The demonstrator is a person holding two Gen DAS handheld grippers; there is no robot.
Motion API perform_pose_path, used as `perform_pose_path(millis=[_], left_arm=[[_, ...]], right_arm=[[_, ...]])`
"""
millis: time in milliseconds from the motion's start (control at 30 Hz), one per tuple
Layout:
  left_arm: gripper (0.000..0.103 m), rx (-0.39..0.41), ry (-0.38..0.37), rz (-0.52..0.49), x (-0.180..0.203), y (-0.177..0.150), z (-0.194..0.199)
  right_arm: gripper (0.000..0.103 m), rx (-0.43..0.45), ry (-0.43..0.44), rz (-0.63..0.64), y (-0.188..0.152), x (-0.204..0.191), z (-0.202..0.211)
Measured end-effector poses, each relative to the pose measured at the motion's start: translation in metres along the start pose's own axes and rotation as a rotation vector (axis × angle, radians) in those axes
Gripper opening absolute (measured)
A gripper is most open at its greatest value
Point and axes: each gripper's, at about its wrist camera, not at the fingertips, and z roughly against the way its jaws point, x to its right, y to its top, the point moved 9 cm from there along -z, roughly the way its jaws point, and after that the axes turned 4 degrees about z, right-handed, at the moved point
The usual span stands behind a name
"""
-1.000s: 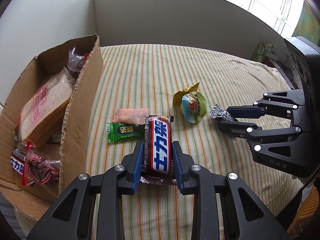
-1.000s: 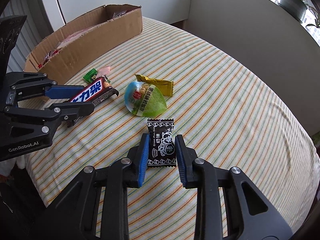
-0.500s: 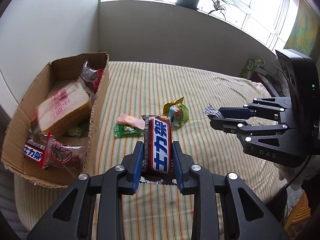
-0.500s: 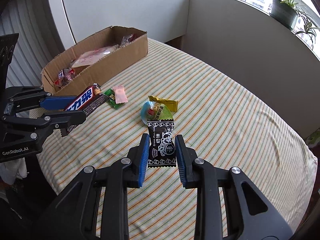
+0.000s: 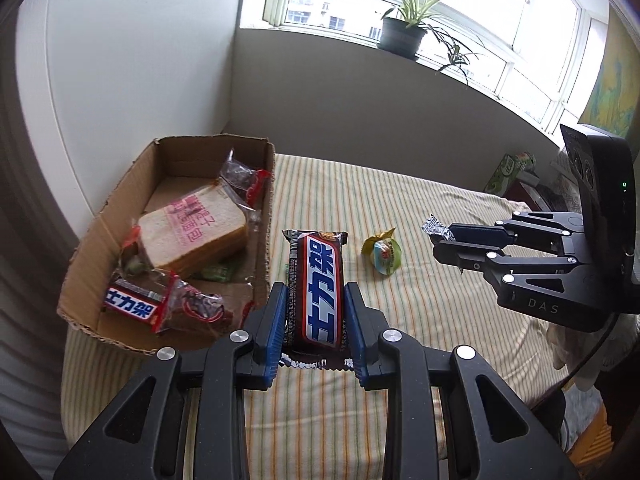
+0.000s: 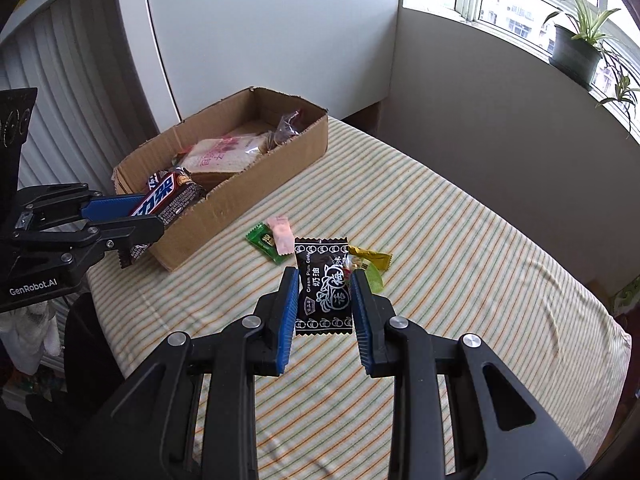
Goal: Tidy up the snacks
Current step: 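Carry the chocolate bar and black packet with both grippers into the box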
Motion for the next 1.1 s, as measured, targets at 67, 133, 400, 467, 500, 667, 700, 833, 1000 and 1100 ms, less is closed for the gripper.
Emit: perform_pose_path(millis=[67, 133, 400, 467, 500, 667, 700, 833, 1000, 1100], left_arm=[[0.027, 0.009, 0.013, 0.005, -0.008, 0.001, 0.004], [0.027, 0.018, 0.024, 0.012, -0.016, 0.003, 0.009], [0.027, 0.051, 0.078, 0.044, -0.051, 0.02, 0.018], [0.027, 0.057, 0.089, 0.046, -0.058, 0.026, 0.018], [0.027, 0.061, 0.096, 0.046, -0.062, 0.029, 0.017], [0.027, 0.057, 0.128, 0.041, -0.077, 0.044, 0.009], [0.027, 0.054, 0.136, 0.036, -0.08, 0.047, 0.006], [0.027, 0.044, 0.155, 0.033, -0.09, 0.057, -0.005], [0.027, 0.036, 0.16, 0.042, -0.101, 0.07, -0.019], [0.027, 0.031, 0.166, 0.045, -0.106, 0.074, -0.027]], right_arm=[[0.027, 0.009, 0.006, 0.006, 0.008, -0.006, -0.001], [0.027, 0.019, 0.013, 0.013, 0.017, -0.013, -0.001], [0.027, 0.045, 0.028, 0.046, 0.055, -0.036, -0.011], [0.027, 0.049, 0.032, 0.05, 0.064, -0.04, -0.017], [0.027, 0.049, 0.035, 0.051, 0.069, -0.041, -0.02], [0.027, 0.047, 0.054, 0.06, 0.086, -0.049, -0.038], [0.027, 0.046, 0.057, 0.061, 0.09, -0.05, -0.042], [0.027, 0.043, 0.068, 0.065, 0.105, -0.054, -0.061], [0.027, 0.029, 0.087, 0.06, 0.118, -0.056, -0.086], [0.027, 0.018, 0.091, 0.063, 0.125, -0.055, -0.101]])
